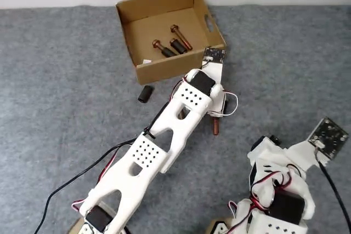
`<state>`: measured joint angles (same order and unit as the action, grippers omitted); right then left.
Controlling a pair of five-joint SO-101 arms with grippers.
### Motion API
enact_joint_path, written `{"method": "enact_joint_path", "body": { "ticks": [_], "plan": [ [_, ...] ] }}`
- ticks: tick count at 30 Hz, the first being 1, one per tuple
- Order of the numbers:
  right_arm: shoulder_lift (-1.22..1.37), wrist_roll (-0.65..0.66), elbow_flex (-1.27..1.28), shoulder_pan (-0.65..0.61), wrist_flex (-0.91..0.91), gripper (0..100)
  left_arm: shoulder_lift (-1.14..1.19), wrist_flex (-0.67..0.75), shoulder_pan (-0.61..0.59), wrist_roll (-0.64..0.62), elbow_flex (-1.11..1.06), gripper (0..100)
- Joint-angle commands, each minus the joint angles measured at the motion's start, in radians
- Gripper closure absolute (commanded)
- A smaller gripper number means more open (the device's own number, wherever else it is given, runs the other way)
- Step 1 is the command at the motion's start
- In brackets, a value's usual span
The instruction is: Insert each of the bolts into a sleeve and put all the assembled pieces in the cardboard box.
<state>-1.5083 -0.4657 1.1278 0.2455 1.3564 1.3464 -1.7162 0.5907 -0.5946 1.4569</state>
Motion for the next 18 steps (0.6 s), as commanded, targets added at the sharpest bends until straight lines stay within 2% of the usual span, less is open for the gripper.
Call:
{"method": "enact_joint_path", "body": {
  "ticks": [1, 3, 13, 18],
  "plan": [
    [-0.005, 0.014, -0.009, -0.018, -0.027, 99.1, -0.015, -0.012, -0.015, -0.006, 0.038, 94],
    [-0.005, 0.011, -0.008, -0.042, -0.027, 99.1, -0.015, -0.011, -0.015, -0.005, 0.038, 100],
    [-0.005, 0.014, -0.008, -0.051, -0.028, 99.1, -0.025, -0.032, -0.009, -0.002, 0.054, 100],
    [-0.005, 0.015, -0.008, -0.054, -0.028, 99.1, -0.109, -0.041, 0.003, -0.002, 0.108, 100]
  ]
}}
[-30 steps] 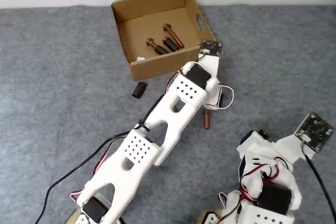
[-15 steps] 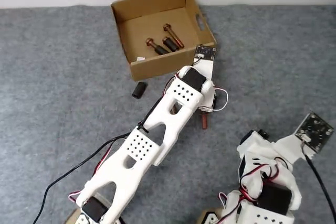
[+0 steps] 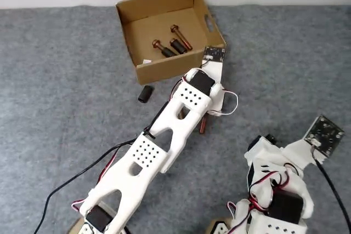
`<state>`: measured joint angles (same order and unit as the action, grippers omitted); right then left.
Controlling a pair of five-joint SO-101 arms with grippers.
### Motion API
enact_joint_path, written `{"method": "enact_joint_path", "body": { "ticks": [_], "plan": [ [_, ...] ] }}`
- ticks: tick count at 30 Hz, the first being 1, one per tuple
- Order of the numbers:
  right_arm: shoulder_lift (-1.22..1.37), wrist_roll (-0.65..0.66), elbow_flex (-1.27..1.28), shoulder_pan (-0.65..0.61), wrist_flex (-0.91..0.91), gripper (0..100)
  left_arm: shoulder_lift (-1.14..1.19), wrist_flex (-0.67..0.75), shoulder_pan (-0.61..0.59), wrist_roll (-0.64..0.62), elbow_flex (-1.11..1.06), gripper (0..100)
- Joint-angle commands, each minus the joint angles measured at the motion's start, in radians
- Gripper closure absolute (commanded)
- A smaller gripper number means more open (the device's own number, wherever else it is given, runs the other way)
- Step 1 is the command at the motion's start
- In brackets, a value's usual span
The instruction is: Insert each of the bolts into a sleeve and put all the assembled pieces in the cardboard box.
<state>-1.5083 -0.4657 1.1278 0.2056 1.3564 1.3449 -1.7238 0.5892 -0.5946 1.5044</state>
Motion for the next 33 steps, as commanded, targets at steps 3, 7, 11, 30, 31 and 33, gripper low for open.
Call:
{"method": "enact_joint_path", "body": {
  "ticks": [3, 7, 11, 30, 31, 33],
  "plan": [
    [-0.005, 0.015, -0.011, -0.054, -0.027, 99.1, -0.195, -0.034, 0.032, 0.040, 0.059, 100],
    [-0.005, 0.015, -0.011, -0.113, -0.027, 99.1, -0.304, -0.034, 0.048, 0.120, 0.059, 100],
    [-0.005, 0.015, -0.011, -0.120, -0.027, 99.1, -0.381, -0.037, 0.025, 0.176, 0.042, 100],
    [-0.007, 0.052, -0.011, -0.245, -0.028, 99.1, -1.191, 0.008, 0.044, 0.229, -0.954, 100],
    [-0.007, 0.052, -0.011, -0.254, -0.028, 99.1, -1.235, 0.023, 0.044, 0.229, -1.009, 100],
    [-0.007, 0.052, -0.011, -0.272, -0.028, 99.1, -1.320, 0.072, 0.044, 0.229, -1.133, 100]
  ]
}}
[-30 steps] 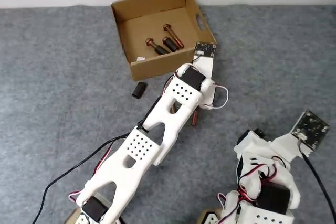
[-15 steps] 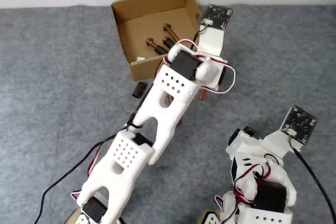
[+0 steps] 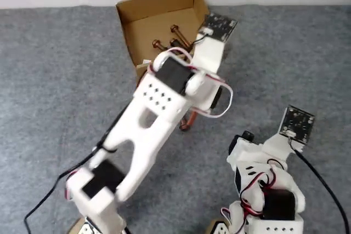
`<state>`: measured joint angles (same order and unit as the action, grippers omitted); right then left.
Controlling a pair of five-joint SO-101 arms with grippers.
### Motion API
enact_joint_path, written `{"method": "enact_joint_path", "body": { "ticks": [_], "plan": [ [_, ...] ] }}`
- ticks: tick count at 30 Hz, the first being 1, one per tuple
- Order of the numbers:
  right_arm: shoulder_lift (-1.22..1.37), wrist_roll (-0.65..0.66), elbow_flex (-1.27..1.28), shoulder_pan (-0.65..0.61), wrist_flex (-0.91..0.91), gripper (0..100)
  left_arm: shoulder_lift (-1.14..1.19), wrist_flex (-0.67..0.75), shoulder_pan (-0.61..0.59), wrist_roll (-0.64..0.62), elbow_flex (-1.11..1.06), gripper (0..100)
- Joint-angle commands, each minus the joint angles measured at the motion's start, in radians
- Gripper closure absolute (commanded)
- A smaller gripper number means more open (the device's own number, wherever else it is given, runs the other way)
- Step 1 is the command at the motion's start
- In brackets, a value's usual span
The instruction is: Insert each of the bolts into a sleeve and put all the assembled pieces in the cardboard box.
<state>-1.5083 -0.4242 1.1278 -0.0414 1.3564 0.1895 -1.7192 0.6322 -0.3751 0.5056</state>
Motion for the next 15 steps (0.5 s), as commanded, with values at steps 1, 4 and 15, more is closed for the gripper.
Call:
{"method": "enact_joint_path", "body": {
  "ticks": [1, 4, 15],
  "plan": [
    [-0.007, 0.011, -0.011, -0.036, -0.028, 99.1, -0.209, 0.098, 0.002, 0.009, -0.202, 100],
    [-0.008, 0.011, -0.012, -0.067, -0.028, 99.1, -0.342, 0.198, 0.005, 0.028, -0.415, 100],
    [-0.008, 0.009, -0.014, -0.214, -0.042, 99.1, -0.723, 0.491, -0.123, 0.048, -0.914, 100]
  ]
}}
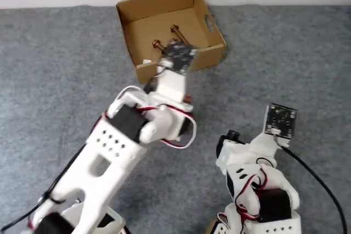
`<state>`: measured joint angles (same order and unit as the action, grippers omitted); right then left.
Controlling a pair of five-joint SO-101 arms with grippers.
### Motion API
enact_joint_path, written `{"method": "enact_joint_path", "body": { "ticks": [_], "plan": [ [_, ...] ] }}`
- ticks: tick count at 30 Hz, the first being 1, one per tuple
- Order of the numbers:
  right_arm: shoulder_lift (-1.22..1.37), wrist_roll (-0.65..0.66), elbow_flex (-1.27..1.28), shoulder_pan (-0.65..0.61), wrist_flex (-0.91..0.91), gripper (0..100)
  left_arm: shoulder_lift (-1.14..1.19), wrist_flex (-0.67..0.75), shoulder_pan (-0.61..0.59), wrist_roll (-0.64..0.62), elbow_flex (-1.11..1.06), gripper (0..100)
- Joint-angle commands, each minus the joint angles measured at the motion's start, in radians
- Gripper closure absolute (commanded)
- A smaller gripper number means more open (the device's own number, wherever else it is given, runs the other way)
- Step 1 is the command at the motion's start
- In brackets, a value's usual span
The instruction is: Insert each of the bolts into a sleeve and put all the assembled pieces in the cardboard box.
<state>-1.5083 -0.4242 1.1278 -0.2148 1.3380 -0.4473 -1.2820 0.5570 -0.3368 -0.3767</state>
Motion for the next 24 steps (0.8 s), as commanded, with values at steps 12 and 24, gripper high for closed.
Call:
{"method": "enact_joint_path", "body": {
  "ticks": [12, 24],
  "plan": [
    [-0.007, 0.199, -0.012, -0.289, -0.177, 99.1, -0.404, 0.175, -0.126, 0.011, -0.257, 100],
    [-0.005, 0.385, -0.006, -0.449, -0.275, 99.1, -0.945, 0.537, -0.126, 0.006, -0.714, 100]
  ]
}}
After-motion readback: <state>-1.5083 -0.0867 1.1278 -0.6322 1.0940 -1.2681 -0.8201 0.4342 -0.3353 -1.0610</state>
